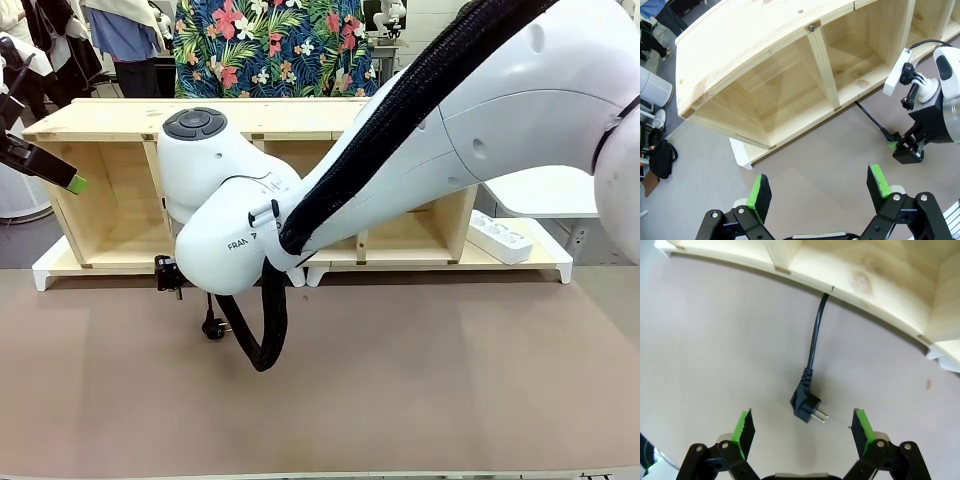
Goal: Perform cable management.
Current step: When the cord part of the Power Cable appears at the lower middle area of the table and stops, grasp the cord part of the Power Cable.
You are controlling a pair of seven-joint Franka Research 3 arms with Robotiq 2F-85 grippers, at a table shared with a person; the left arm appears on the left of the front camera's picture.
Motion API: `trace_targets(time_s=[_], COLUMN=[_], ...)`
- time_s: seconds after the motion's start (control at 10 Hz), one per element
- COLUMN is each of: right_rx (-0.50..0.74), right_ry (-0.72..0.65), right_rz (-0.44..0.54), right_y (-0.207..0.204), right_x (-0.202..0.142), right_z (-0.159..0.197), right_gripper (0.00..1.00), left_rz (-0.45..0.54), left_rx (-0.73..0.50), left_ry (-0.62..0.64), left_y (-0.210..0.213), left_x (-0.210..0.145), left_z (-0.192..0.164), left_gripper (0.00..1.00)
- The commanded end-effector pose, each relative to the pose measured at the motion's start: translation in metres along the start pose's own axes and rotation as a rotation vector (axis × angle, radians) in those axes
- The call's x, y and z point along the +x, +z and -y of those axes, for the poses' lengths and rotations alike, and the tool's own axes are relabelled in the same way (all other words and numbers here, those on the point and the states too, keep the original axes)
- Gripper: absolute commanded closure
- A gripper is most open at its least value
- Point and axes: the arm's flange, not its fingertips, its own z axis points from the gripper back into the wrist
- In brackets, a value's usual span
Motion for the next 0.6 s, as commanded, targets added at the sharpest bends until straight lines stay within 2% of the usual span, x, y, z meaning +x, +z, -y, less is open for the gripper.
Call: trace_targets(time_s=[0.0, 0.2, 0.5], right_rx=[-0.007, 0.017, 0.034], right_ry=[0.015, 0.042, 0.068], right_rz=[-0.056, -0.125, -0.169], right_y=[-0.012, -0.037, -0.061], right_x=[0.005, 0.007, 0.013], right_z=[0.000, -0.003, -0.006], right_gripper=[0.00, 0.00, 0.00], left_rz=[0.006, 0.006, 0.006], left_rx=[0.002, 0.002, 0.002], left_ry=[0.002, 0.002, 0.002], left_y=[0.001, 0.001, 0.001], left_x=[0.000, 0.000, 0.000], left_z=[0.000, 0.000, 0.000], left_gripper=[0.00, 0.00, 0.00])
